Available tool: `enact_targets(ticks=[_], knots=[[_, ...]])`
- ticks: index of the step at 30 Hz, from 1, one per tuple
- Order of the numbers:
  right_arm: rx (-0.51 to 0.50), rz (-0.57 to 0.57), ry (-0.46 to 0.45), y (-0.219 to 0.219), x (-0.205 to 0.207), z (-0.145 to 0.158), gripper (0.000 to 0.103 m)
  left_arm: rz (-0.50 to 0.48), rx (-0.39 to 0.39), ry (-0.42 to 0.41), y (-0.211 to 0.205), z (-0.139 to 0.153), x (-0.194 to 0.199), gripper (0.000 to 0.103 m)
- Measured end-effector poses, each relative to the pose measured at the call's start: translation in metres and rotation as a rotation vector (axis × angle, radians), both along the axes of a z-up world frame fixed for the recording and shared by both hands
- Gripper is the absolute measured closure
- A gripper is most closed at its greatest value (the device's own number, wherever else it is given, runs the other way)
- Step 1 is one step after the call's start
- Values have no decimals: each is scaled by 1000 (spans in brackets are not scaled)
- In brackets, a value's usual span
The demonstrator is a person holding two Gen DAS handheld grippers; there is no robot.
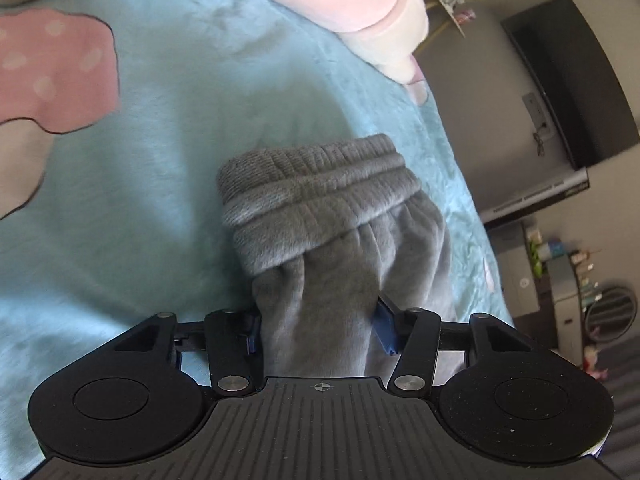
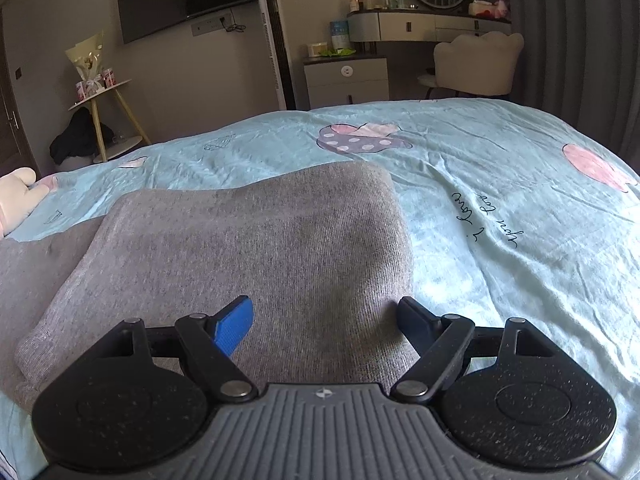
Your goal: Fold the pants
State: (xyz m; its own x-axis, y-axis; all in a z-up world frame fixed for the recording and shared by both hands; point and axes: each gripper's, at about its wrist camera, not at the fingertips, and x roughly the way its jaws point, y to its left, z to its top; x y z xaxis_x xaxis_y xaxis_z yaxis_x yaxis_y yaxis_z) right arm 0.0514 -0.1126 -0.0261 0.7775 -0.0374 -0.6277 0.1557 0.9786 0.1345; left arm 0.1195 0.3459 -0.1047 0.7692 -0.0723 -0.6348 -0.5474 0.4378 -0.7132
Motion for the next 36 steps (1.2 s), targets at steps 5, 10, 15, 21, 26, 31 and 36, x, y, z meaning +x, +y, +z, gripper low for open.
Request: enact_targets(ticks=[5, 10, 15, 21, 26, 31, 36], knots=[[-1, -8, 11, -1, 3, -4, 23, 3, -50, 23, 7, -5, 16, 66], [18, -15, -2, -4, 1, -2, 23, -78, 166, -14, -16, 31, 12, 80], [29, -12, -18, -5, -2, 1, 23, -202, 345, -110, -59, 85, 7, 84], [52, -3, -49, -6, -11, 10, 23, -372, 495, -213, -131, 123, 6, 84], [84, -14, -63, -10, -18, 14, 23, -537, 630, -245, -205, 128, 8, 84], [101, -8, -69, -10, -25, 17, 23, -675, 774, -158, -267, 106, 4, 75], [127, 18, -64, -9, -27, 19, 23, -770, 713, -35, -286, 87, -9, 43]])
